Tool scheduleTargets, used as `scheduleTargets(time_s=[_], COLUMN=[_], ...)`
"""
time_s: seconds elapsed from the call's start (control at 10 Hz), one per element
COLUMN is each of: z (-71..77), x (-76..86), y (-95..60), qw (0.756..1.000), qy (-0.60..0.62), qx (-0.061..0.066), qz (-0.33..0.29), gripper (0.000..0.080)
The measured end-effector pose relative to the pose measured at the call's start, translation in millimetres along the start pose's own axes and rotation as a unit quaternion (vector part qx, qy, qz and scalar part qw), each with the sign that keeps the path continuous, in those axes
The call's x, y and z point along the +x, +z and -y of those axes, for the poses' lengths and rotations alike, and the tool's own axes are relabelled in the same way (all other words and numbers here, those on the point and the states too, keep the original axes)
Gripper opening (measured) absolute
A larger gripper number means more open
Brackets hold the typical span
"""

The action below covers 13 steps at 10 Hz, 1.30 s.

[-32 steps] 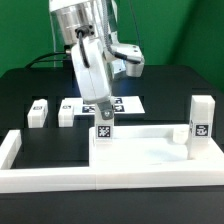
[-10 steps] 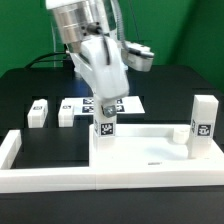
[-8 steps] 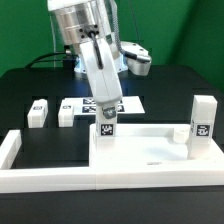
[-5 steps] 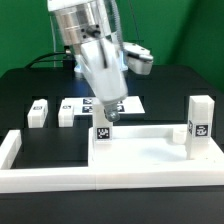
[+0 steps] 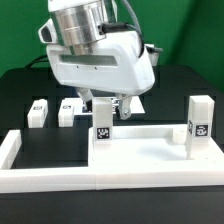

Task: Assemble desk

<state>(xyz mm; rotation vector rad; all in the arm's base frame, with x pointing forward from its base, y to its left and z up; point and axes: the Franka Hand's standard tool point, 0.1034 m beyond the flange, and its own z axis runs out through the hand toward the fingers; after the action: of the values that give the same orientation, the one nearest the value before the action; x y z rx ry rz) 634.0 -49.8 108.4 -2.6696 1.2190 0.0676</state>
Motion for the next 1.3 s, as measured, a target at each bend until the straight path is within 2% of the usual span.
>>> scheduleTargets(time_s=[0.2, 0.4, 0.5, 0.6, 0.7, 0.8, 0.9, 1.1, 1.3], z=[-0.3, 1.4, 0.7, 0.7, 0.5, -0.8, -4.0, -5.5, -10.0], x=[-0.1, 4.3, 4.5, 4.3, 4.4, 6.5, 8.8, 9.6, 11.3], y=[1.0, -2.2, -1.4, -0.7, -0.7, -1.3, -1.3, -1.5, -3.1], qw=[0.986, 0.968, 0.966, 0.971, 0.971, 0.974, 0.979, 0.986, 0.993], qy=[-0.167, -0.250, -0.255, -0.237, -0.238, -0.224, -0.202, -0.160, -0.104], qx=[-0.025, -0.026, -0.026, -0.026, -0.026, -0.027, -0.030, -0.034, -0.048], qz=[-0.009, -0.023, -0.023, -0.023, -0.023, -0.026, -0.028, -0.030, -0.035], gripper=[0.0649, 0.0649, 0.0649, 0.0514, 0.0514, 0.0345, 0.0317, 0.0317, 0.0318])
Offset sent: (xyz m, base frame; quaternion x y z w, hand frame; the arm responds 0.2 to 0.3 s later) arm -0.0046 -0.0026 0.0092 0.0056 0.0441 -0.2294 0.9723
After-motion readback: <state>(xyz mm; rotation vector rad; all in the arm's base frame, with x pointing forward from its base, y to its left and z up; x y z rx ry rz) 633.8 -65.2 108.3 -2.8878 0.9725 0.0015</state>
